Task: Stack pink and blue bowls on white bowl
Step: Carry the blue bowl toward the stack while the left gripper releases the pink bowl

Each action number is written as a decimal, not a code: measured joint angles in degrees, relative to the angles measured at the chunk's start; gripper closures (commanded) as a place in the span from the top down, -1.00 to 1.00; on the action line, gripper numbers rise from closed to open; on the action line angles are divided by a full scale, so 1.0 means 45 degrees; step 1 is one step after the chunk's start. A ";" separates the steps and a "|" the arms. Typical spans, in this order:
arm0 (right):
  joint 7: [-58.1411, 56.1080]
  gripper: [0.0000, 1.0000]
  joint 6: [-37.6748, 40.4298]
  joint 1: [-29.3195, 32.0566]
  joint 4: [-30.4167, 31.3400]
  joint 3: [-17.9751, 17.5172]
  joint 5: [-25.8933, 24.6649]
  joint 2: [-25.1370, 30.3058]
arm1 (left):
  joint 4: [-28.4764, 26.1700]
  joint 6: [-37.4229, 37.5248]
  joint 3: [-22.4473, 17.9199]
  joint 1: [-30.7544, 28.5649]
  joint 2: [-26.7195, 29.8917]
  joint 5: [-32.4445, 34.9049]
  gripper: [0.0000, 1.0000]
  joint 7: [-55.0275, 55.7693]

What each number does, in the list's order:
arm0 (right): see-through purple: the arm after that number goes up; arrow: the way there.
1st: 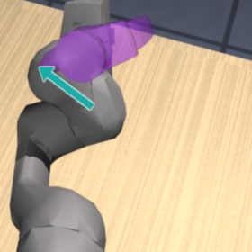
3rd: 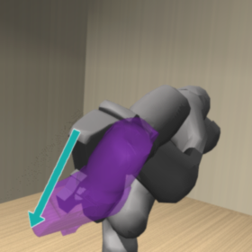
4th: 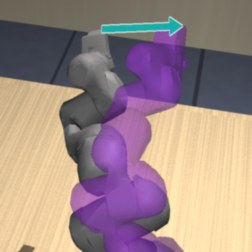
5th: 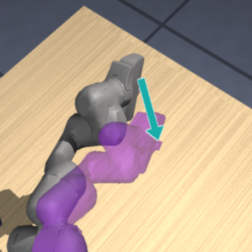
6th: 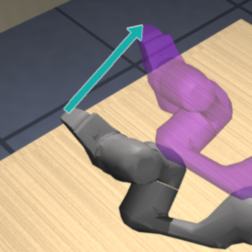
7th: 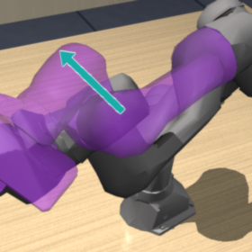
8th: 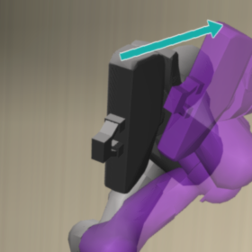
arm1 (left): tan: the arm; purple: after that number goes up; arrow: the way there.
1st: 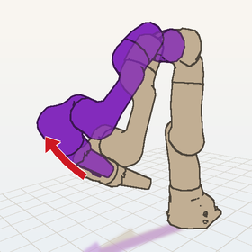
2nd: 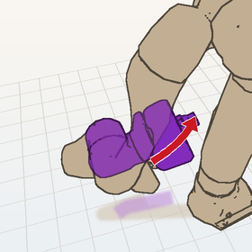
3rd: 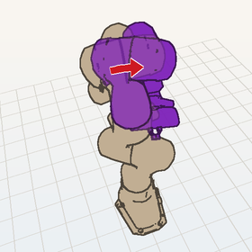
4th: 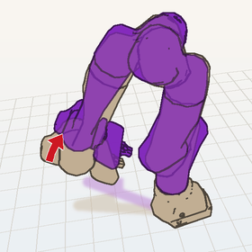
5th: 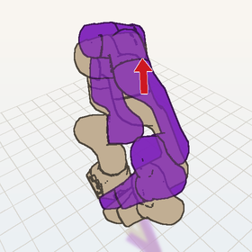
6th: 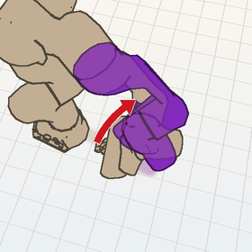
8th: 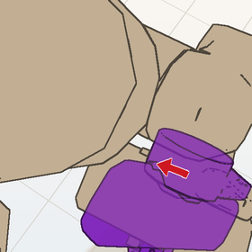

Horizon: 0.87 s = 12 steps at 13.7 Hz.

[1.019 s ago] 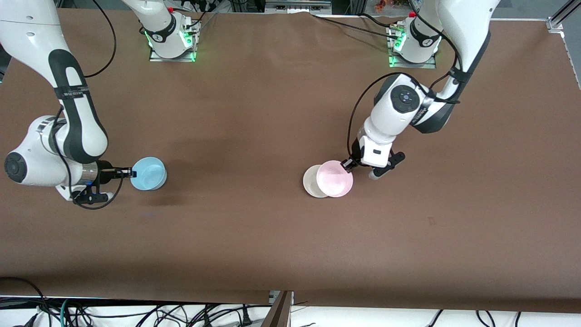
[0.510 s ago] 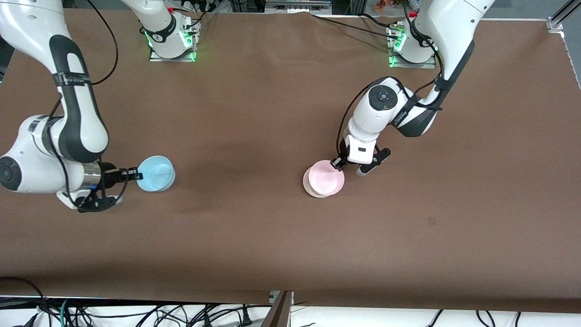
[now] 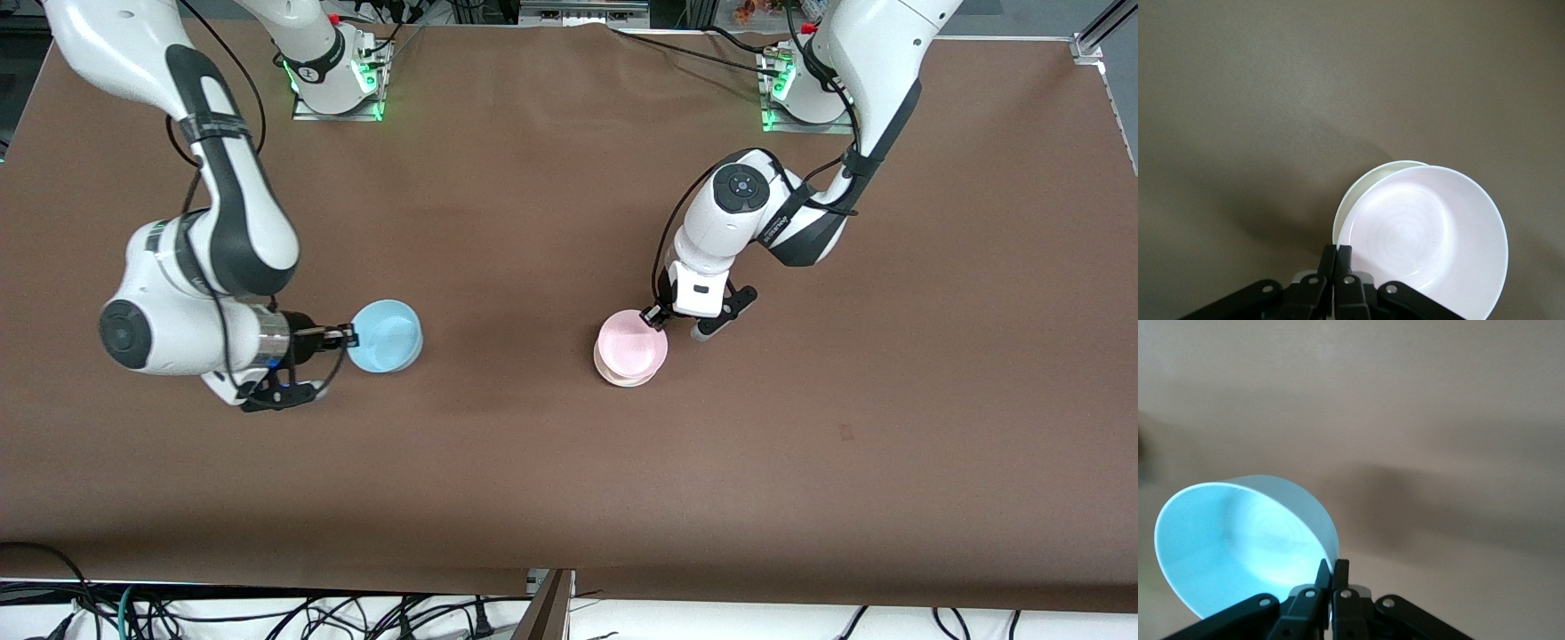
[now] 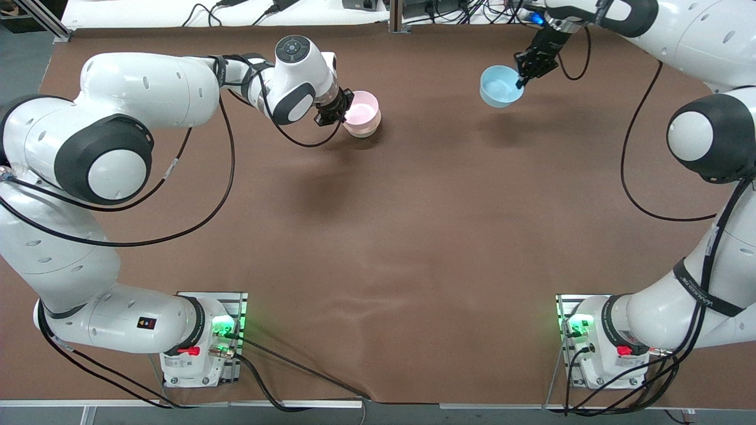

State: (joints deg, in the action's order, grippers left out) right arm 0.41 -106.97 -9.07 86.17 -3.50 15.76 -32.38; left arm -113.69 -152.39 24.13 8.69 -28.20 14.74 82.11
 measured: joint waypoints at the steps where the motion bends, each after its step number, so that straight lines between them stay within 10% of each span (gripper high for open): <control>1: 0.0754 -1.00 -0.0223 -0.0415 -0.0002 -0.0019 0.0008 -0.0001 | -0.0001 -0.0039 -0.0002 0.0010 -0.0052 0.0000 -1.00 0.0005; 10: 0.4685 -1.00 -0.2089 -0.2552 -0.0002 -0.0048 0.0554 -0.0087 | 0.0272 -0.0156 -0.0123 0.0042 -0.0529 0.1043 -1.00 0.0767; 12: 0.5025 -1.00 -0.2504 -0.2763 -0.0002 -0.0049 0.1017 -0.0150 | 0.0457 -0.0157 -0.0129 0.0044 -0.0662 0.1198 -0.61 0.0927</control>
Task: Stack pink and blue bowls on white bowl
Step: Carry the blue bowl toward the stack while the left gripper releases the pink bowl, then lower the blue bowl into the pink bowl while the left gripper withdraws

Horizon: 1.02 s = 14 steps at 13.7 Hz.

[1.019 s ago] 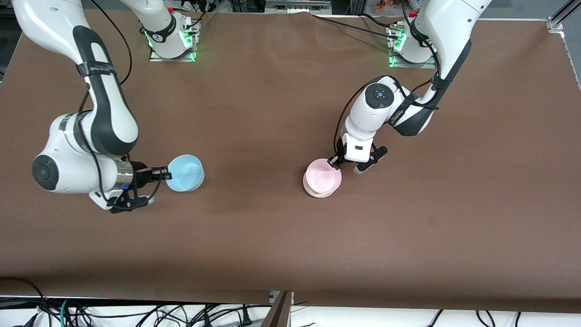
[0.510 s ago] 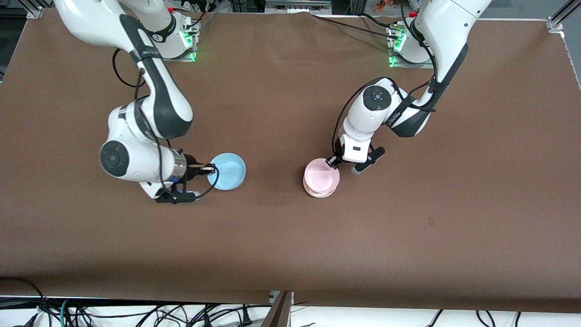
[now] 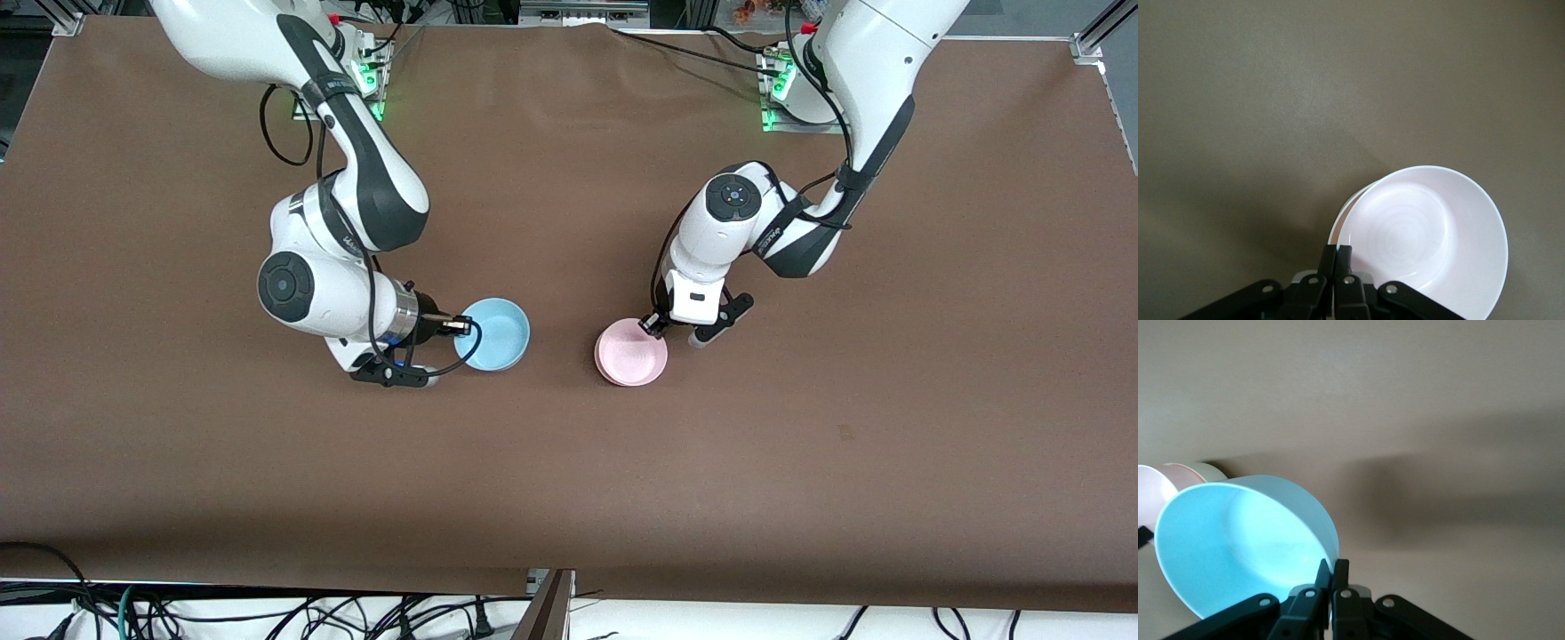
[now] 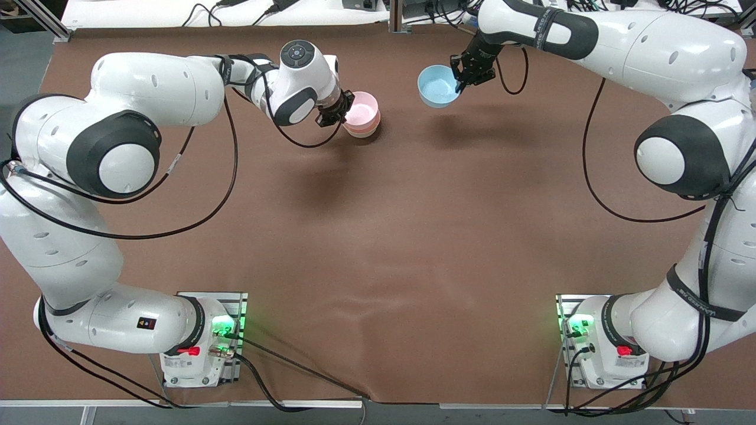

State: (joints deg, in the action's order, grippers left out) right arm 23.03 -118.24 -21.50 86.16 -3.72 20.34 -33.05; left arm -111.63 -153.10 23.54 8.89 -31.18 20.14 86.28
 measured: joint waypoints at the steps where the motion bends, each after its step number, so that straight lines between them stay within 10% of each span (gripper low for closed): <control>1: 0.0319 -1.00 -0.0258 -0.0131 0.0000 0.0000 0.0056 -0.0048 | 0.0078 -0.0002 0.0000 0.0001 -0.0039 0.0001 -0.40 0.0009; 8: 0.1720 -1.00 -0.1351 -0.0973 0.0001 -0.0002 0.0090 -0.0320 | 0.0667 0.0095 -0.0106 -0.0038 -0.0064 0.0006 -0.29 0.0009; 14: 0.3508 -1.00 -0.3903 -0.2301 0.0007 -0.0011 0.0096 -0.1087 | 0.4467 0.4196 -0.0220 -0.1357 -0.0014 -0.0132 -0.32 -0.2602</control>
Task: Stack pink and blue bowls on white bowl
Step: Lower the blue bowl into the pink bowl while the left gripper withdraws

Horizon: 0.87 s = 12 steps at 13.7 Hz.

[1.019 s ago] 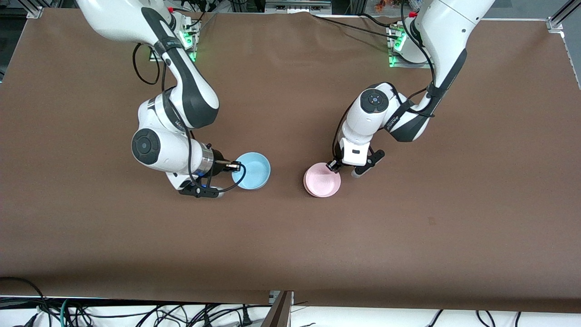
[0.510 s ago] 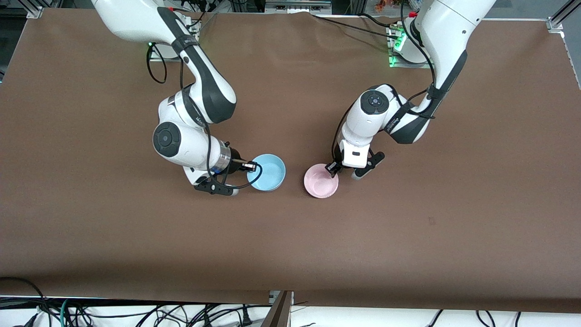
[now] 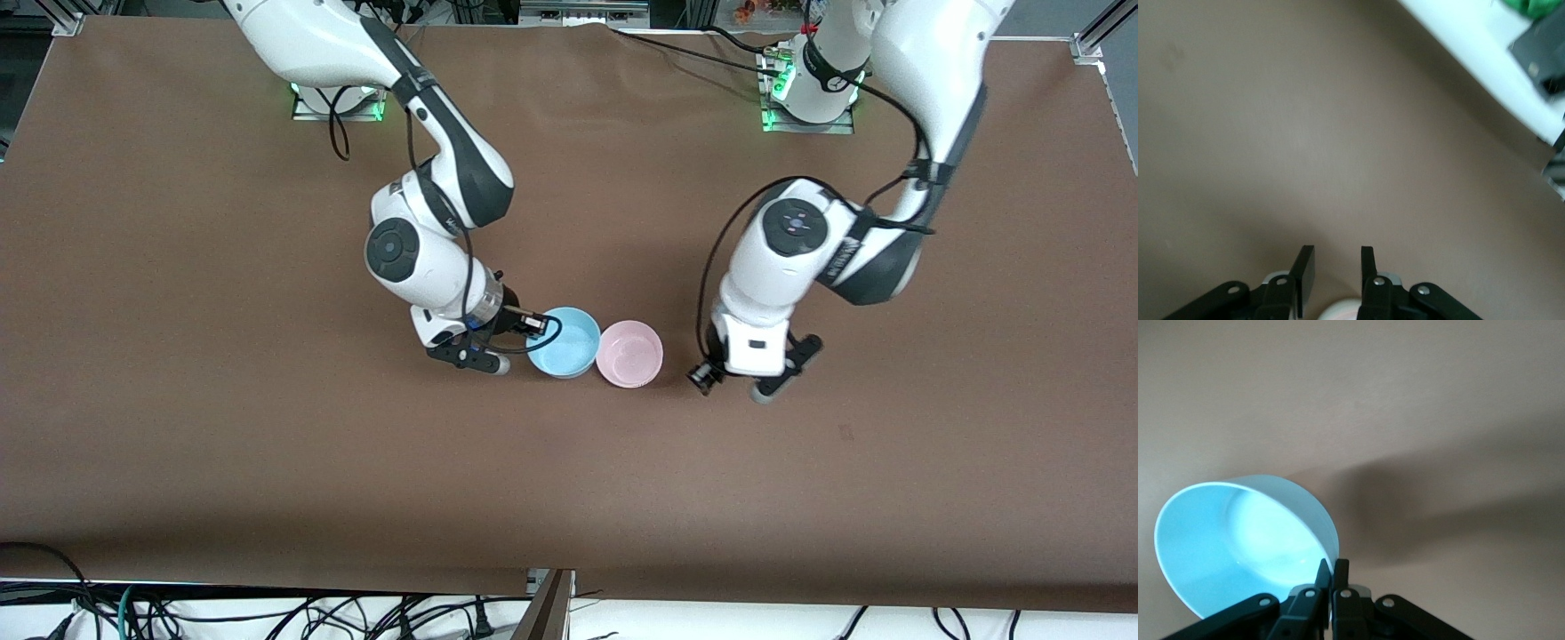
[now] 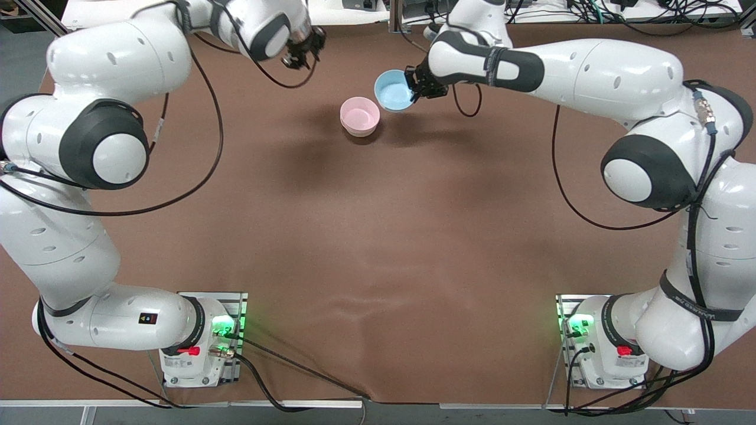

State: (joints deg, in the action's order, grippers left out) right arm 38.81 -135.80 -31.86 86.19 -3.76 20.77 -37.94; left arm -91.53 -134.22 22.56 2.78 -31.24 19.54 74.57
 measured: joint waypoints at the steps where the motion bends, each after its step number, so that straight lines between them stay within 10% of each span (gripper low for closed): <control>1: 0.0309 -1.00 -0.0540 -0.0252 -0.0005 0.0000 0.0001 -0.0173 | 0.0491 0.0579 -0.0004 -0.0394 0.0002 -0.0313 -0.32 -0.0890; 6: 0.1828 -1.00 -0.1504 -0.1290 -0.1131 0.0004 0.0001 -0.1382 | 0.3757 0.4800 -0.0012 -0.2813 0.0064 -0.1743 -0.12 -0.6808; 12: 0.1937 -1.00 -0.2395 -0.1480 -0.1645 0.0007 0.0001 -0.2246 | 0.4440 0.5418 0.0017 -0.4679 0.0276 -0.1849 0.82 -1.2101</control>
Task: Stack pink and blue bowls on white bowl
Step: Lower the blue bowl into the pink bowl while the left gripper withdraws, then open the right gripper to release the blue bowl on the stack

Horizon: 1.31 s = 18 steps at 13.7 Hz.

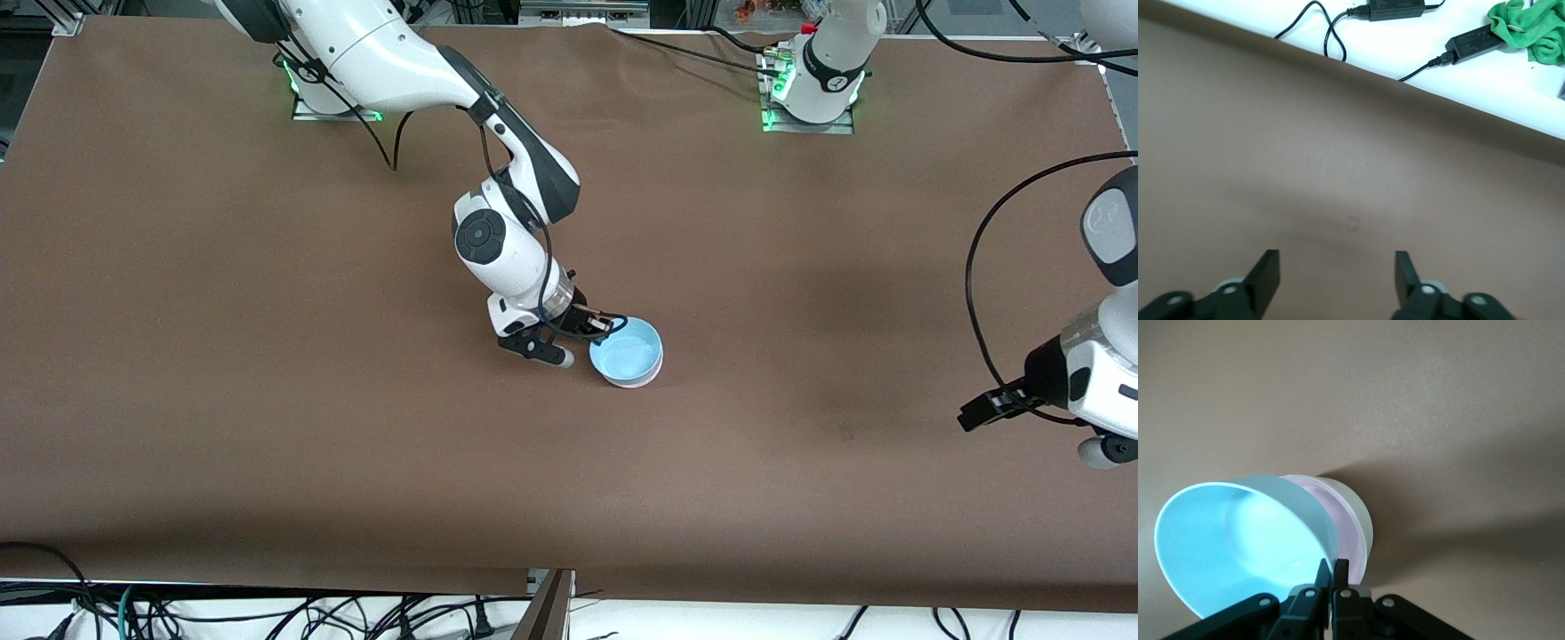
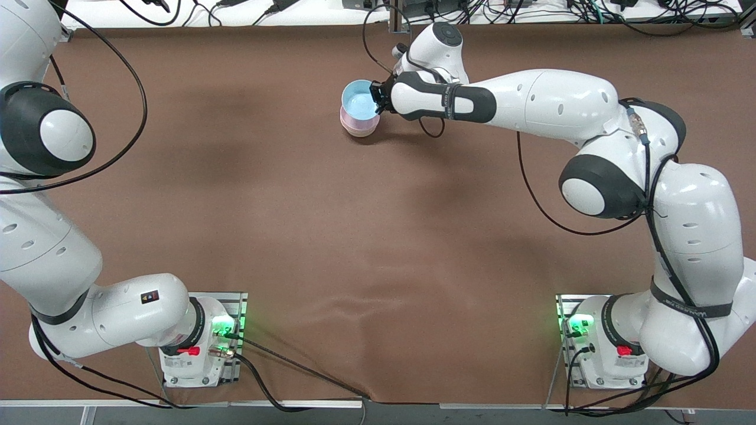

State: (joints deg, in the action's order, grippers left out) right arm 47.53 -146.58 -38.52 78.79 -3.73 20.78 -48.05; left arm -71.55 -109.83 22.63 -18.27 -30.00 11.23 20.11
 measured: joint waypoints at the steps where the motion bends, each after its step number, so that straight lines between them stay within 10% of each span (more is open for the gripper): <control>1: 0.0000 -1.00 -0.0064 -0.0041 -0.0017 -0.0001 0.0000 -0.0081 | 0.0213 0.0141 0.0004 -0.0129 0.0048 0.0000 0.88 -0.0605; 18: -0.0022 -1.00 -0.0334 -0.0311 -0.0034 0.0010 -0.0082 -0.0450 | 0.0896 0.4813 0.1480 -0.0093 0.3328 -0.0496 1.00 -0.1588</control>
State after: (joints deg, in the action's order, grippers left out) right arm 47.43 -148.08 -39.92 78.64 -3.68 20.41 -50.08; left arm -67.52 -88.18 29.29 -18.69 -15.03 8.99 12.97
